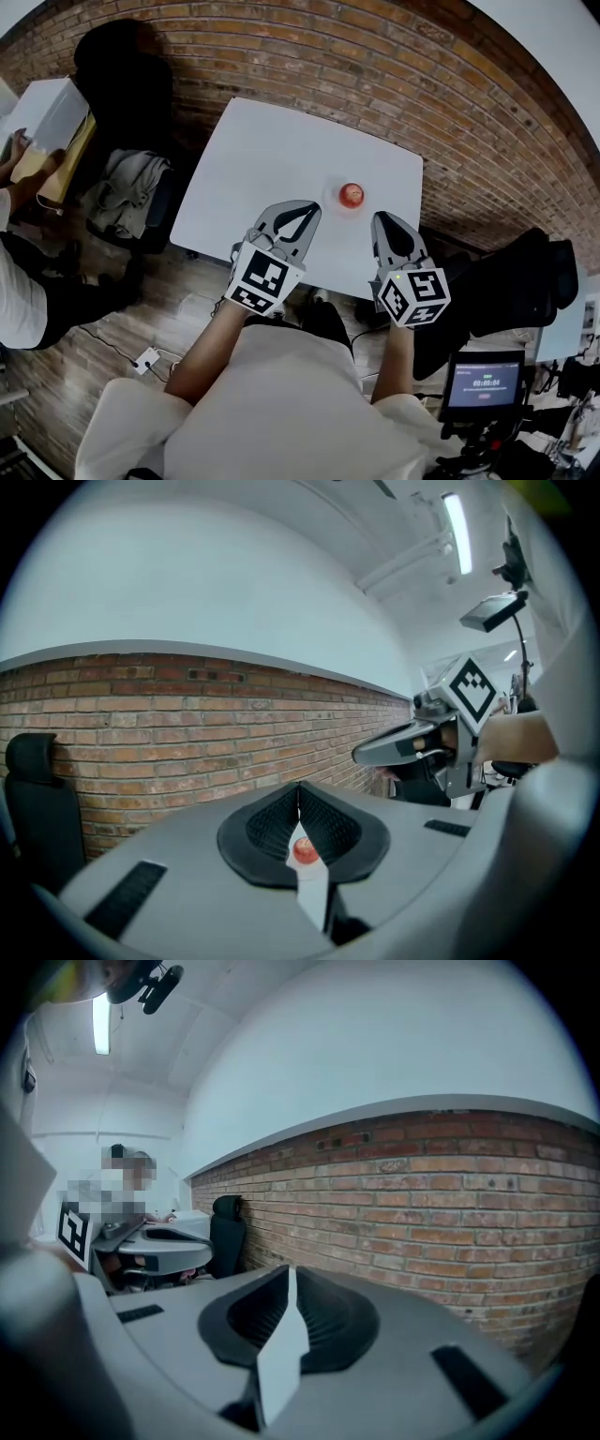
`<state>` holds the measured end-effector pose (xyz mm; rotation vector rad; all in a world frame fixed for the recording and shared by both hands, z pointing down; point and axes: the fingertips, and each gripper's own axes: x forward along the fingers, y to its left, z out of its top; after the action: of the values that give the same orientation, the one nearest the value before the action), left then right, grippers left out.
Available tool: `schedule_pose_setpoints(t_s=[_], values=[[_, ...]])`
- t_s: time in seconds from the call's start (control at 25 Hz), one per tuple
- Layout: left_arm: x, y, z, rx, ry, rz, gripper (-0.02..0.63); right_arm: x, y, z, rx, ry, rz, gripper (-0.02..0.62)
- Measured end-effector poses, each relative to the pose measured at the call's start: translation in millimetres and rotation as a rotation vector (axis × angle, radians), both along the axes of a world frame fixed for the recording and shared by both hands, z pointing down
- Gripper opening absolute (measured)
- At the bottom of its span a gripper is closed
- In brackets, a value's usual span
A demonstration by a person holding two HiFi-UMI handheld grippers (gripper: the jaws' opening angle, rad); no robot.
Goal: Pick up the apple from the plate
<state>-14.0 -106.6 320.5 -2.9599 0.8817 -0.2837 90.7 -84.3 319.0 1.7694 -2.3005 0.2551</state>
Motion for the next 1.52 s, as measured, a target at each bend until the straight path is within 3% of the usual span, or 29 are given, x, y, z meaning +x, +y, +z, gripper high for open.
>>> schedule_pose_setpoints(t_s=[0.4,0.84,1.52], values=[[-7.2,-7.7,13.7,-0.024,-0.031,-0.051,0.006,5.4,-28.7,25.4,-0.037,0.033,-0.036,0.069],[27.5,-37.3,33.1,-0.072,-0.04,-0.088,0.006,35.9,-58.3,75.0,-0.192,0.129,-0.113,0.156],[44.2,-79.2,79.1,-0.178,-0.079,-0.164,0.006,45.8,-100.6,140.1,-0.361,0.204,-0.263,0.21]])
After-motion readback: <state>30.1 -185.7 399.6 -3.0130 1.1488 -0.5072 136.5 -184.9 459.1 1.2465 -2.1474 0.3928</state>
